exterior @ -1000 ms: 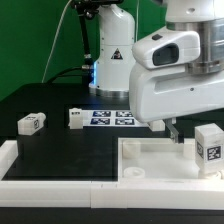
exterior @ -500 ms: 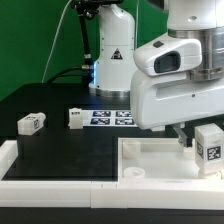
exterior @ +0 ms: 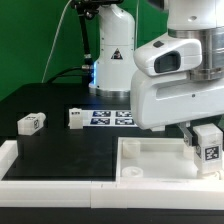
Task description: Assemble one leg
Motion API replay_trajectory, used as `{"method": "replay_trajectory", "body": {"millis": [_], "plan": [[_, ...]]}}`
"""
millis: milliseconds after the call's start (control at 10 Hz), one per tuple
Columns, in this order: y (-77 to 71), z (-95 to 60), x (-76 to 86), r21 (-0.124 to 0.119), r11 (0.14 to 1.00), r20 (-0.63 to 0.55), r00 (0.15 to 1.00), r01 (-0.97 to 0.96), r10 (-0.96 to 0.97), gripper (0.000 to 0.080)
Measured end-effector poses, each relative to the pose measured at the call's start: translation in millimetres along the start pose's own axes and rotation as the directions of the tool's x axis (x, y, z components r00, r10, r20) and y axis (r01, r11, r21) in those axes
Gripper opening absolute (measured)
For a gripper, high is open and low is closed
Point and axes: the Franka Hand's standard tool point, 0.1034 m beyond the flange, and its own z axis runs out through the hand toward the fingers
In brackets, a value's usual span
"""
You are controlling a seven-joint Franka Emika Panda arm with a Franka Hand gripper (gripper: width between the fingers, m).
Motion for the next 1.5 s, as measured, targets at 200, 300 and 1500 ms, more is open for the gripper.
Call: {"method": "replay_trajectory", "body": {"millis": [200, 300, 1500], "plan": [[-3.9, 0.9, -0.5, 0.014, 0.975, -0.025, 0.974, -0.223, 0.224, 0.029], [-5.4, 1.2, -1.4, 0.023, 0.917, -0.044, 0.915, -0.399, 0.4, 0.029], [-11.9, 3.4, 0.4, 0.062, 0.248, -0.021, 0.247, -0.967, 0.969, 0.0637]]}}
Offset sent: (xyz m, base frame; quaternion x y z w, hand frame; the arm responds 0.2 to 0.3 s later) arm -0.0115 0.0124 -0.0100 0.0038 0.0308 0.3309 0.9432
